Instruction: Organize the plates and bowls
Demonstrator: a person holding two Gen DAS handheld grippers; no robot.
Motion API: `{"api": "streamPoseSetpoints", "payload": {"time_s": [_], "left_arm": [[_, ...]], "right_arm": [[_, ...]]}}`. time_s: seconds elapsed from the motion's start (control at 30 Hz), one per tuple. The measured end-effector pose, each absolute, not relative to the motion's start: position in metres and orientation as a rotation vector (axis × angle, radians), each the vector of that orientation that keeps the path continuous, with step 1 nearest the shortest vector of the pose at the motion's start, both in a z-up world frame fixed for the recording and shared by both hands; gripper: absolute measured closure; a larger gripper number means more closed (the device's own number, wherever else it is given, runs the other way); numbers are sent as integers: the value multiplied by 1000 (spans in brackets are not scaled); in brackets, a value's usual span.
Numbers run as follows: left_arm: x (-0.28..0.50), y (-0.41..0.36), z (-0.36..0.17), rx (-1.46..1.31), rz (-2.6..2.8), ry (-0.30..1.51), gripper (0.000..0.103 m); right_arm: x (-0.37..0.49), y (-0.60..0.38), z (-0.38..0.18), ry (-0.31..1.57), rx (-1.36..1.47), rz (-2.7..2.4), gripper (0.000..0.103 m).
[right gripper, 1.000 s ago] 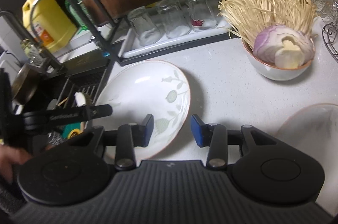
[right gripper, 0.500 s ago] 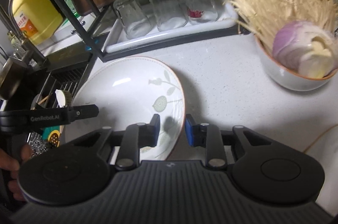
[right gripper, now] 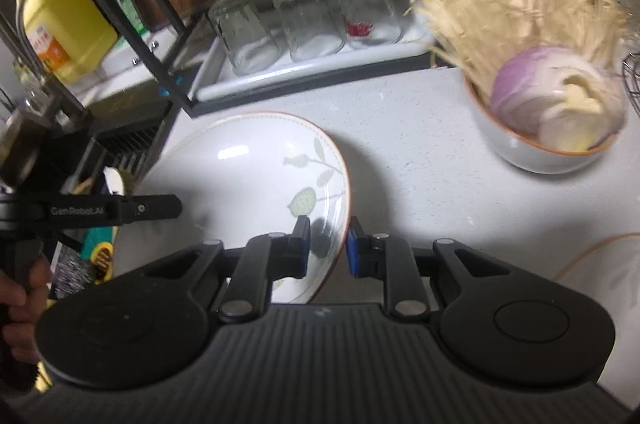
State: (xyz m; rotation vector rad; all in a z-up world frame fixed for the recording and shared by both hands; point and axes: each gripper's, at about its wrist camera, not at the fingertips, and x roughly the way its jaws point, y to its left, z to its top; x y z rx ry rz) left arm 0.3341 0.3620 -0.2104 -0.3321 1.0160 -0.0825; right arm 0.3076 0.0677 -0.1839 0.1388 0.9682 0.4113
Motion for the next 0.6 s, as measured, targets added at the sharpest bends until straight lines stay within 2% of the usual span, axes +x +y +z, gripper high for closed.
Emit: {"api": "streamPoseSetpoints", "payload": {"time_s": [0.6], "left_arm": [[273, 283, -118, -388, -64, 930, 79]], "right_arm": [[246, -21, -107, 844, 175, 448, 81]]}}
